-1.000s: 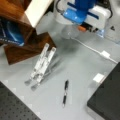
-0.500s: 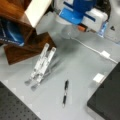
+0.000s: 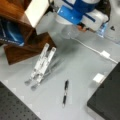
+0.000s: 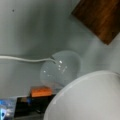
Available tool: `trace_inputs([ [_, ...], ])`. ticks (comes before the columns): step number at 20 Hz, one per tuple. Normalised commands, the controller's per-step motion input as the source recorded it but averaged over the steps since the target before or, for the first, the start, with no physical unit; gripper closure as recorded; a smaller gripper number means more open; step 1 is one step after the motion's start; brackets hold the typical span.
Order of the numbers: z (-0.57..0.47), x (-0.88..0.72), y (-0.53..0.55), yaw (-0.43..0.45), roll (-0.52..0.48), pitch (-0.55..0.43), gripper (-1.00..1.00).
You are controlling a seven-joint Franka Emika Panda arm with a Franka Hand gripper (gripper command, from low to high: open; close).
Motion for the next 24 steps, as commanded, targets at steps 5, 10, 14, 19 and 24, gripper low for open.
trace_inputs([
  [5,0.22,0.47,0.03,-0.035,-0.646,0.452,-1.00],
  [10,0.29,0.42,-0.07,-0.015,-0.683,0.424,-1.00],
  [14,0.25,0.31,-0.16,-0.035,-0.482,0.321,-1.00],
  [19,0.25,0.18,-0.24,-0.043,-0.333,0.270,-1.00],
  [24,0.25,0.01,-0.35,-0.076,-0.275,0.195,-1.00],
])
